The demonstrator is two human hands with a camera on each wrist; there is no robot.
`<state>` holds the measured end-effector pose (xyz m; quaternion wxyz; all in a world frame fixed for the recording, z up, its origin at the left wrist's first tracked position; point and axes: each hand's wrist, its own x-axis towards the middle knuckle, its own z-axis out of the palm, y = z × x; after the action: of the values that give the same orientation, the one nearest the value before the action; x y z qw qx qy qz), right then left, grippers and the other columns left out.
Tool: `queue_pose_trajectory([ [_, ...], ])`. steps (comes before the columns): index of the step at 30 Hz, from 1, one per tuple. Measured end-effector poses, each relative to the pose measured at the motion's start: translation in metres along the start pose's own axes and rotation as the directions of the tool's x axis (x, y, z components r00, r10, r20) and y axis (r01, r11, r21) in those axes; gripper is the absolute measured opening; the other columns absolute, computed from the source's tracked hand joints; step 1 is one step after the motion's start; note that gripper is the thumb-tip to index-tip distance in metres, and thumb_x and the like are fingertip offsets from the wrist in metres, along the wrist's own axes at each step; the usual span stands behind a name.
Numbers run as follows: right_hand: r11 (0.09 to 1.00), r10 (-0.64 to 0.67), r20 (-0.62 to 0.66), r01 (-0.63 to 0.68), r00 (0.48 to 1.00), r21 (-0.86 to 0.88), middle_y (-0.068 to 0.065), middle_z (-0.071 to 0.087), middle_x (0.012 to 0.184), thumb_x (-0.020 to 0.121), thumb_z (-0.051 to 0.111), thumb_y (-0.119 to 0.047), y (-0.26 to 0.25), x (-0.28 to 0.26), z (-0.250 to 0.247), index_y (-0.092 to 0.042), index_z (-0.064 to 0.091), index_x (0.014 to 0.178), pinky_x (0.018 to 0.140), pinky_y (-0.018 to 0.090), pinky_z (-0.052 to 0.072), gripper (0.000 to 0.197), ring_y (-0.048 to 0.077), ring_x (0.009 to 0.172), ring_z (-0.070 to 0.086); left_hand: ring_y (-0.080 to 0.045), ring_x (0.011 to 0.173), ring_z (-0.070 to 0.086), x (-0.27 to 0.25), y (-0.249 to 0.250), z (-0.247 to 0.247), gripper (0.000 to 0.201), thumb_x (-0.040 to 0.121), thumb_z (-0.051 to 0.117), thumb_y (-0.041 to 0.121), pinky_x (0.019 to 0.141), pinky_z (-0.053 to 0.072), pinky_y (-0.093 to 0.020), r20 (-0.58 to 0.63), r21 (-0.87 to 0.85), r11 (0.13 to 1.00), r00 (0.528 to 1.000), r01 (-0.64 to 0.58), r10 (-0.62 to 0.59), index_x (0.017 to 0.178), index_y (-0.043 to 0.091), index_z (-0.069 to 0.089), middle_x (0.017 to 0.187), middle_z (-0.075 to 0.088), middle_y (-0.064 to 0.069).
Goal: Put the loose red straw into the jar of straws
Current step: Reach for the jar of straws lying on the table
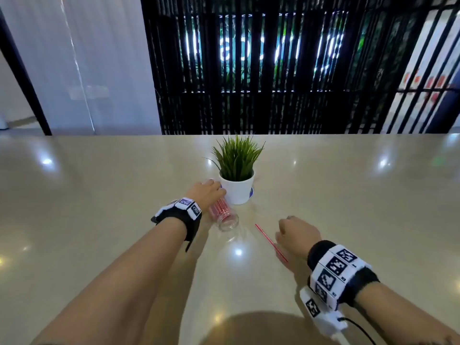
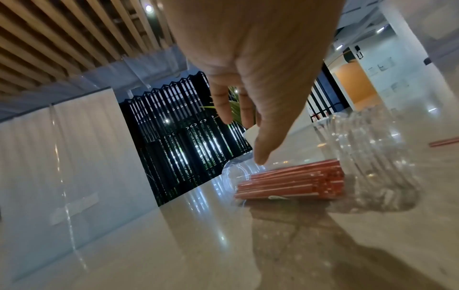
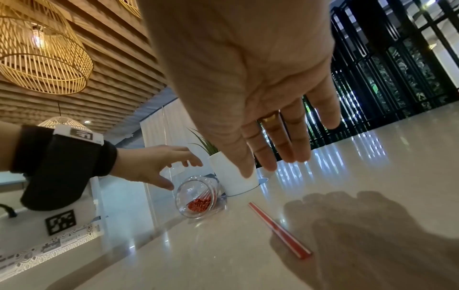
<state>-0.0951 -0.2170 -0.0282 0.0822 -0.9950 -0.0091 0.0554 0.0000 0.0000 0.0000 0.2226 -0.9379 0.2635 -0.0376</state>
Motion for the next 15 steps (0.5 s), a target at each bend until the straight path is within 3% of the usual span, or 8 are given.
queue_pose_trajectory([
  [5, 0.998, 0.049, -0.008, -0.049, 0.999, -0.044, 0.000, 0.040, 0.092, 0.096, 0.037, -0.022, 0.003, 0.002, 0.002, -0.023, 0.025, 0.059, 0.072, 0.027, 0.035, 0.039, 0.021, 0.081, 0.045, -0.031, 0.130, 0.031, 0.023, -0.005, 0.005, 0.052, 0.090, 0.041, 0.007, 0.099, 0.033, -0.042, 0.080, 0.028, 0.997, 0.995, -0.065, 0.063, 0.138, 0.015, 0.023, 0.141, 0.034, -0.013],
  [10, 0.997, 0.056, 0.003, -0.055, 0.998, -0.047, 0.000, 0.037, 0.093, 0.096, 0.035, -0.022, 0.001, 0.006, -0.001, -0.025, 0.017, 0.057, 0.071, 0.028, 0.034, 0.043, 0.021, 0.079, 0.040, -0.031, 0.128, 0.031, 0.039, -0.012, 0.014, 0.050, 0.087, 0.048, 0.011, 0.101, 0.033, -0.045, 0.104, 0.013, 0.990, 0.985, -0.139, 0.137, 0.134, 0.015, 0.031, 0.139, 0.036, -0.015],
  [15, 0.998, 0.056, 0.000, -0.056, 0.998, -0.035, 0.001, 0.038, 0.092, 0.096, 0.036, -0.020, 0.000, 0.010, -0.001, -0.024, 0.020, 0.057, 0.071, 0.029, 0.035, 0.042, 0.022, 0.077, 0.042, -0.028, 0.120, 0.035, 0.042, -0.023, 0.019, 0.073, 0.062, 0.075, 0.033, 0.093, 0.034, -0.039, 0.095, 0.038, 0.983, 0.980, -0.178, 0.174, 0.124, 0.019, 0.040, 0.131, 0.040, -0.010],
])
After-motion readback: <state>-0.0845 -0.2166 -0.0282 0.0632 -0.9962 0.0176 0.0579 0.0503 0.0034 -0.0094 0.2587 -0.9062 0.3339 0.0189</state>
